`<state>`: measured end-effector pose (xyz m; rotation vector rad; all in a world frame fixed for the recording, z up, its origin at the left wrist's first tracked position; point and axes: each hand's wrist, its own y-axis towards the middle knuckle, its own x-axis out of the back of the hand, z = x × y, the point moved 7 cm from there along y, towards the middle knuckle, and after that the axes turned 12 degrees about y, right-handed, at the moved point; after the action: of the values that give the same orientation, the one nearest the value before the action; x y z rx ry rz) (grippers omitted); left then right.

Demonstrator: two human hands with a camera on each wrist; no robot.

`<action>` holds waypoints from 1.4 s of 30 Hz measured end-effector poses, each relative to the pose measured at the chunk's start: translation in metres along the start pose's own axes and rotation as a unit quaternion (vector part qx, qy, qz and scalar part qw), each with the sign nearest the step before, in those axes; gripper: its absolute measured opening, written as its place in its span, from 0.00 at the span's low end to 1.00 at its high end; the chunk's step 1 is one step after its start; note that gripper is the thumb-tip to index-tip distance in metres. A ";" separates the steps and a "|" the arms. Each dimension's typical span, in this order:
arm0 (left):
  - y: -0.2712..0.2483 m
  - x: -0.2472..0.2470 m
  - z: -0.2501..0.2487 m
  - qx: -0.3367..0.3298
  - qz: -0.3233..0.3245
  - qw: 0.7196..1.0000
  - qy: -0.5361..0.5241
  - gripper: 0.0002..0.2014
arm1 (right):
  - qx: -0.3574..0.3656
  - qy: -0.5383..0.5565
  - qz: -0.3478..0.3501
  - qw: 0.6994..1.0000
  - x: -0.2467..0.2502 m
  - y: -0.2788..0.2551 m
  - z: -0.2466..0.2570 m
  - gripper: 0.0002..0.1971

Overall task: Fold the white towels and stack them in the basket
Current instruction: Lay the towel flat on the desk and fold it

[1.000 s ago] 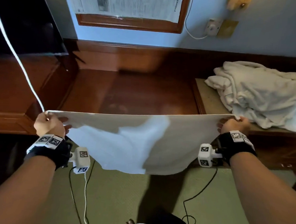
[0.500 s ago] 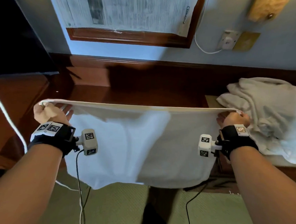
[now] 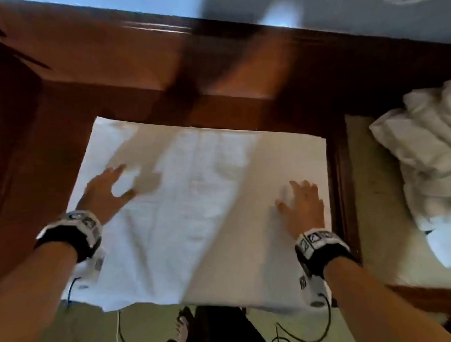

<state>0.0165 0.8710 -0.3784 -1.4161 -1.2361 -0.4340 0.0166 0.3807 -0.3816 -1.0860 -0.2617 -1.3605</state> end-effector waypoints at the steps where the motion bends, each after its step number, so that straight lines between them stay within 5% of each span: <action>1: -0.012 -0.030 0.010 -0.008 0.039 0.992 0.120 0.49 | 0.009 -0.078 0.030 0.996 -0.018 -0.017 -0.012 0.35; 3: -0.037 -0.060 0.020 -0.017 0.075 0.970 0.230 0.49 | 0.008 -0.155 0.079 0.985 -0.039 -0.039 -0.031 0.38; 6: -0.036 -0.059 0.025 0.005 0.085 0.964 0.251 0.50 | 0.009 -0.189 0.093 0.978 -0.038 -0.030 -0.033 0.40; 16: 0.080 0.002 -0.014 -0.053 0.017 0.978 0.202 0.53 | 0.008 -0.178 0.053 0.983 -0.013 0.092 0.025 0.38; 19: 0.045 -0.010 -0.012 -0.041 0.023 0.984 0.170 0.49 | 0.009 -0.172 0.043 0.984 -0.025 0.056 0.027 0.36; 24: -0.061 -0.068 0.021 -0.029 0.127 0.965 0.226 0.46 | -0.024 -0.177 0.109 0.978 -0.061 -0.062 -0.019 0.39; 36: 0.042 -0.026 -0.018 -0.056 0.101 0.961 0.253 0.47 | -0.019 -0.172 0.061 0.983 -0.033 0.052 0.020 0.40; 42: -0.039 -0.057 -0.001 -0.056 0.145 0.956 0.247 0.48 | -0.037 -0.178 0.091 0.979 -0.051 -0.032 0.001 0.42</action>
<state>-0.0379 0.8377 -0.4059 -1.4430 -0.5973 -0.6144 -0.0244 0.4201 -0.4027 -1.3812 -0.3653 -1.0165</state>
